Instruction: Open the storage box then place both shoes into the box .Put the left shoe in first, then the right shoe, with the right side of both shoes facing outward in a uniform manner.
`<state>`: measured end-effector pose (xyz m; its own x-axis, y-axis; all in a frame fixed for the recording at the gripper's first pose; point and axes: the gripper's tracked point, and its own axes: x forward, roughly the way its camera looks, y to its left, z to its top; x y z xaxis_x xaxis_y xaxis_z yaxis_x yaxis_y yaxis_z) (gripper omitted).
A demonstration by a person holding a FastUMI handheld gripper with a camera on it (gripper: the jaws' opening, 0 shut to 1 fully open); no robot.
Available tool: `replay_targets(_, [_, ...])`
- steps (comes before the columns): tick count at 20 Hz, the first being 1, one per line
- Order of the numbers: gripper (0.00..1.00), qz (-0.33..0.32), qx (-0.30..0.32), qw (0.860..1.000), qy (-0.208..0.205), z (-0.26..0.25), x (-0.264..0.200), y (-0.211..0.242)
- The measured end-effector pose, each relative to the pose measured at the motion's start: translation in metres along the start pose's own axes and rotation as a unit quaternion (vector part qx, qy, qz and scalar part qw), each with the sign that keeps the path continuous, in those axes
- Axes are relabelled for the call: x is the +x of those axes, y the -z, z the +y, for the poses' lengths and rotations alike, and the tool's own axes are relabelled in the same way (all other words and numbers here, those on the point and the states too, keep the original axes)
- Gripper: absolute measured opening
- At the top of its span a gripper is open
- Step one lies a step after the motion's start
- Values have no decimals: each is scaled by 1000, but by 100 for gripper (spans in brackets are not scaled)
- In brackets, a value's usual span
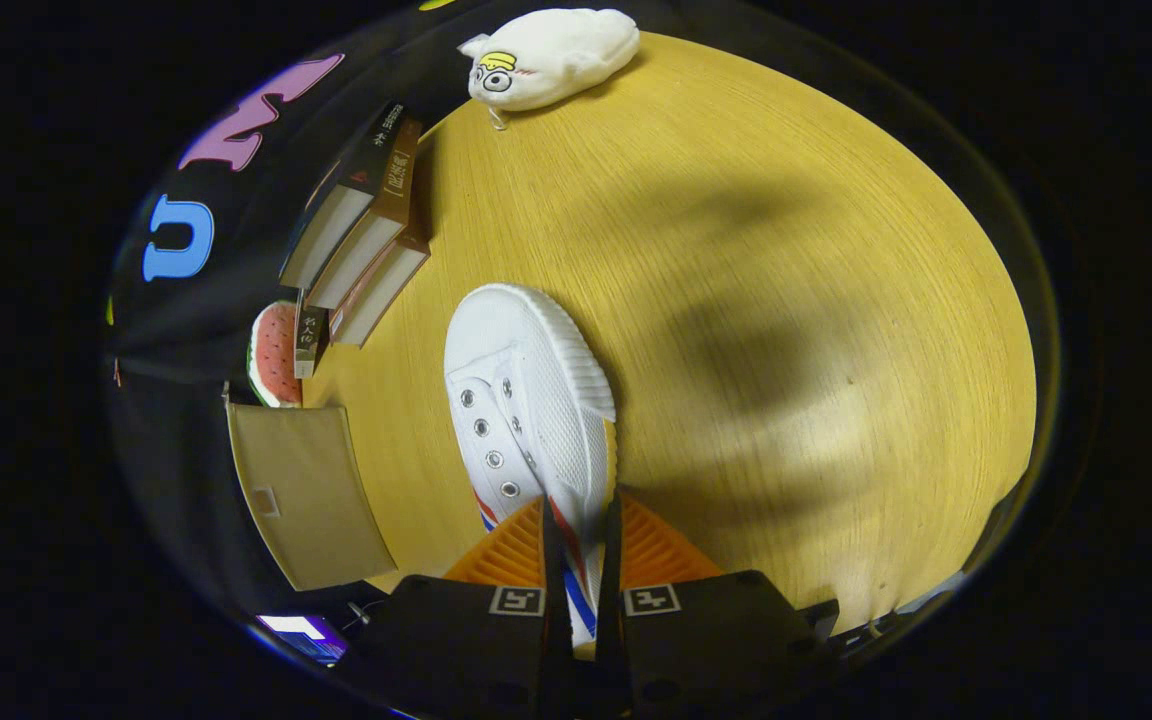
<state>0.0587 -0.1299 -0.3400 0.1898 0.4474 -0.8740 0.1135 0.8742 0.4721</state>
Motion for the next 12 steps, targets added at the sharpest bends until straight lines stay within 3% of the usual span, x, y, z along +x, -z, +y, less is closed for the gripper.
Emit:
replay_targets(6, [13,1,46,998,-35,35,-18,19])
replay_targets(12, [13,-27,11,998,-54,117,-63,33])
